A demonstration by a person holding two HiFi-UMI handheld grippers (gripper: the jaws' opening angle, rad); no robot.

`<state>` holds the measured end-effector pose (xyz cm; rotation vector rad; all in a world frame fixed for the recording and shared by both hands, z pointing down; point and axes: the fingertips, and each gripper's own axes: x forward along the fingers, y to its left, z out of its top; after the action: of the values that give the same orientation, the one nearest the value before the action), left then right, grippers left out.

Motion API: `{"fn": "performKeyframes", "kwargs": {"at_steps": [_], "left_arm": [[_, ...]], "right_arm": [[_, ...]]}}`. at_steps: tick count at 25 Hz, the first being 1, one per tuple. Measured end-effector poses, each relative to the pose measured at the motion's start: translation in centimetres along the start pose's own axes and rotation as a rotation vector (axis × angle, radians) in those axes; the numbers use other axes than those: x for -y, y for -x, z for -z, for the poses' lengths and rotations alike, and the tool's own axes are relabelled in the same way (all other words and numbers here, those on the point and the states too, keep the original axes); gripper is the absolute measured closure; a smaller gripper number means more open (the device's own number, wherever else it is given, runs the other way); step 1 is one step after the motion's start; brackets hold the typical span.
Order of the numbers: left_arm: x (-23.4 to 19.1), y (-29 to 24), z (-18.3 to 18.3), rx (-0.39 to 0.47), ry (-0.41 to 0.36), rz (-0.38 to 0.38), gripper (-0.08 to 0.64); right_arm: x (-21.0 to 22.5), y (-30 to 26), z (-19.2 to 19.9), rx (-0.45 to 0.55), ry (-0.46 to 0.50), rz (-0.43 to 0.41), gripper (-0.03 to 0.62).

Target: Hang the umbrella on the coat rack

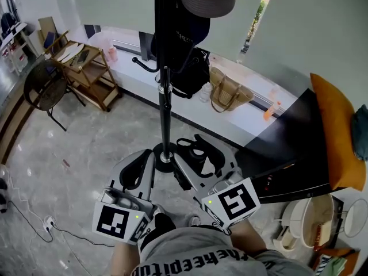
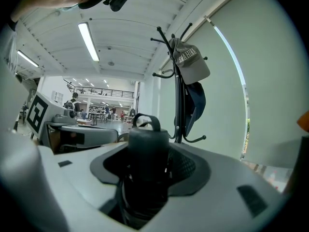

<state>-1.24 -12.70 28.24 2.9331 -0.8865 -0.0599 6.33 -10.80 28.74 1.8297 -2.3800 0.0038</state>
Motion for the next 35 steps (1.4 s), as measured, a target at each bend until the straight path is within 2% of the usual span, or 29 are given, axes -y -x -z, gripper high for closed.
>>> {"fn": "performKeyframes", "kwargs": {"at_steps": [8, 17, 23, 28, 35], "left_arm": [[-3.3, -0.5, -0.4, 0.002, 0.001, 0.053, 0.545], [-4.9, -0.6, -0.2, -0.011, -0.004, 0.13, 0.545], [-5.5, -0.5, 0.1, -0.012, 0.008, 0.146, 0.545], [-6.0, -0.8, 0.3, -0.015, 0.013, 0.133, 0.545], [-6.8, -1.8, 0.5, -0.004, 0.033, 0.052, 0.545]], "right_arm": [[-0.8, -3.0, -0.5, 0.0, -0.006, 0.051, 0.356], [-1.1, -4.0, -0.4, -0.003, -0.017, 0.136, 0.357], [-1.2, -4.3, -0.1, -0.012, -0.023, 0.165, 0.357], [-0.5, -4.9, 0.3, -0.027, -0.028, 0.172, 0.357], [0.9, -6.2, 0.8, -0.05, 0.001, 0.126, 0.357]]}}
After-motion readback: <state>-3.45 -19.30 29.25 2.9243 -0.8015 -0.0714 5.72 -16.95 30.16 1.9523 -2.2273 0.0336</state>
